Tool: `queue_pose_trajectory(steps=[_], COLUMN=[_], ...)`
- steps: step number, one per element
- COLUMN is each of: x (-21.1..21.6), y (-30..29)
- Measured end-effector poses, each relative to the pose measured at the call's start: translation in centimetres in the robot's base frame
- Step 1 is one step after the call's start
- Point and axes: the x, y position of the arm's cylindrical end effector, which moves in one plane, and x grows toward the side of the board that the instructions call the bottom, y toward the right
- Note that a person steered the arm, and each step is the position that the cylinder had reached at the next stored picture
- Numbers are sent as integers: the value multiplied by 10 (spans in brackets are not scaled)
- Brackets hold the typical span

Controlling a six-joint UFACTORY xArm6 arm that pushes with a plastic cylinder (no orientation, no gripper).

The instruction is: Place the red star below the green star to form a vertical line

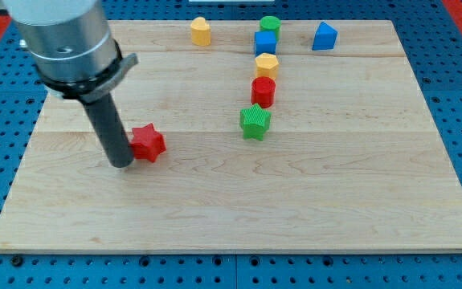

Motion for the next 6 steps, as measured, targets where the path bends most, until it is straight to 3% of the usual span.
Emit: queue_pose_trajectory(steps=[1, 2, 3, 6], x=[-20, -38, -44, 4], y=[-43, -16, 51, 92])
